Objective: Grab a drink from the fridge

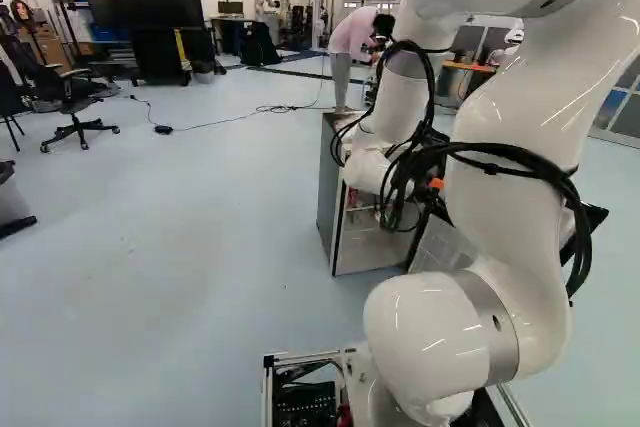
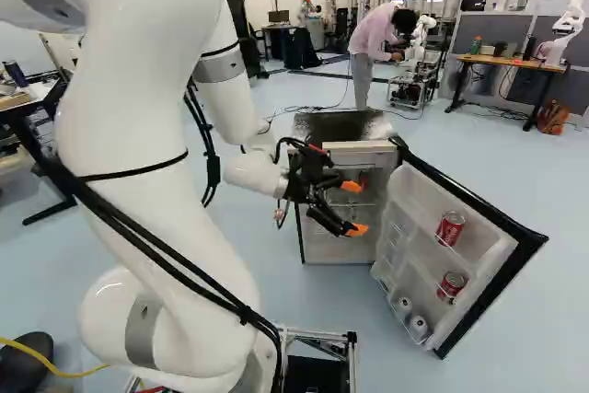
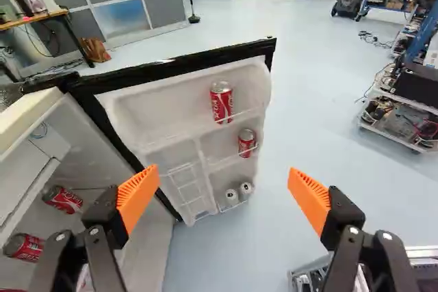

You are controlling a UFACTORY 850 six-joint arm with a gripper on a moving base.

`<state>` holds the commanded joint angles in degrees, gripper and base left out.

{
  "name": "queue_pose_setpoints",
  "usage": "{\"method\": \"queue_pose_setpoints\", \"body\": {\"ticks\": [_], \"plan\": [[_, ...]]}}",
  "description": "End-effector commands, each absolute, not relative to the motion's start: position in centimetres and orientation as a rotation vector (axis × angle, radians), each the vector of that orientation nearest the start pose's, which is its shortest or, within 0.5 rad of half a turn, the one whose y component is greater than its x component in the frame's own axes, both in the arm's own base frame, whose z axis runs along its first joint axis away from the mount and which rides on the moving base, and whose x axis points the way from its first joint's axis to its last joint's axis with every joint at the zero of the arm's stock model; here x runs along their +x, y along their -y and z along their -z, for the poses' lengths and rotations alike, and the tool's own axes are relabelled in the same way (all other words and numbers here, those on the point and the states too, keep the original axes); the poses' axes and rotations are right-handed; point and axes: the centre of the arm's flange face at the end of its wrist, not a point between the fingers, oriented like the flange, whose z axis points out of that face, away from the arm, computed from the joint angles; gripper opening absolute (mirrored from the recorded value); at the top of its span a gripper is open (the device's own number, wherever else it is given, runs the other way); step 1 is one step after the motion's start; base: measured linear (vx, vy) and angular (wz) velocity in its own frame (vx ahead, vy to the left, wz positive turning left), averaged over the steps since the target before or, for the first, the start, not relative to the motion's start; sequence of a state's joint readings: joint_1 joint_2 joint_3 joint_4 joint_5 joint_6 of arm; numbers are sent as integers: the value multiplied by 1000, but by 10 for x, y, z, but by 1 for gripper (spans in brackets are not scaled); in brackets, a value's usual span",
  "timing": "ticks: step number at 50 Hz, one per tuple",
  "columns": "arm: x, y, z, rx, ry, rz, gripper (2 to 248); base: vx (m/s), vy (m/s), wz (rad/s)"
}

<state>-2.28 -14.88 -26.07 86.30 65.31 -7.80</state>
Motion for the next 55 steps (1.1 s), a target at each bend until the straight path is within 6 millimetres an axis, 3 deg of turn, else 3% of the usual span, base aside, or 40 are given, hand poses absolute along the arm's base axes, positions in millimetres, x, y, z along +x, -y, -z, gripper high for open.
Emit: {"method": "queue_pose_setpoints", "body": {"ticks": [20, 55], "plan": [[354, 129, -320, 1623, 1407, -1181, 247, 0, 0, 0], [335, 152, -326, 1803, 1156, -1322, 247, 0, 0, 0]]}}
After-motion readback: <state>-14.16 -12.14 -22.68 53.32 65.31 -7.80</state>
